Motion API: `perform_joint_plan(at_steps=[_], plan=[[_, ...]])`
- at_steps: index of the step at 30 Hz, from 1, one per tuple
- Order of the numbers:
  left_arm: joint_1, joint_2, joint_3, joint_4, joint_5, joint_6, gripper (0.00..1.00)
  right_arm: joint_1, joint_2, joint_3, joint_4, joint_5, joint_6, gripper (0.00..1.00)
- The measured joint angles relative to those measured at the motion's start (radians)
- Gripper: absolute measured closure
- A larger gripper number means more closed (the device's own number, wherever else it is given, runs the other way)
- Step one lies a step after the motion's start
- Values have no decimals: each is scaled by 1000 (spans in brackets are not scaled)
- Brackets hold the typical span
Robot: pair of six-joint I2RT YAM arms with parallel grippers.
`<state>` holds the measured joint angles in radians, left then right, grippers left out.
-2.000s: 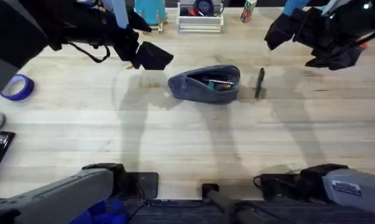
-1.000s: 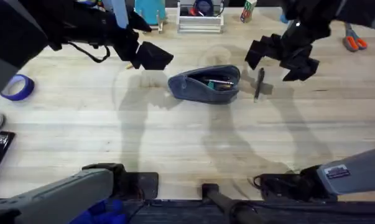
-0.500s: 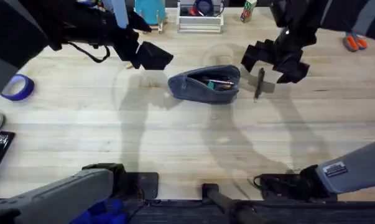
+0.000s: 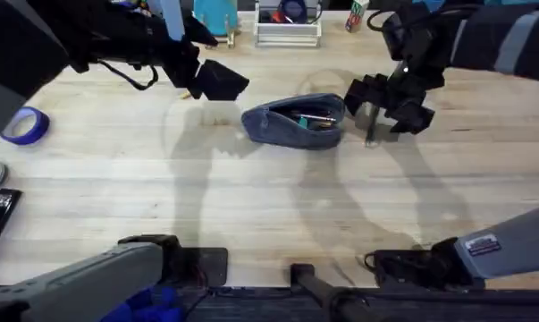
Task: Unzip the bag, pick up the pens from the table one at a time and place them inside, then zip the bag closed.
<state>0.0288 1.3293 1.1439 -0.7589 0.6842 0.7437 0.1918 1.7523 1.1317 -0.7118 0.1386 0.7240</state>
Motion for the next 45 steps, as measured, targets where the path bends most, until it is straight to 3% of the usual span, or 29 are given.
perform_joint_plan(at_steps=[14,18,25,31,45], plan=[[0,0,0,0,0,0,8,3,-18,-27,26,13,32,30],[0,0,0,0,0,0,8,1,-18,-28,21,22,39,214],[0,0,0,0,0,0,8,1,-18,-28,23,26,43,654],[0,0,0,0,0,0,8,0,-21,-28,29,29,47,954],[0,0,0,-1,0,0,8,-1,-21,-28,29,30,47,964]])
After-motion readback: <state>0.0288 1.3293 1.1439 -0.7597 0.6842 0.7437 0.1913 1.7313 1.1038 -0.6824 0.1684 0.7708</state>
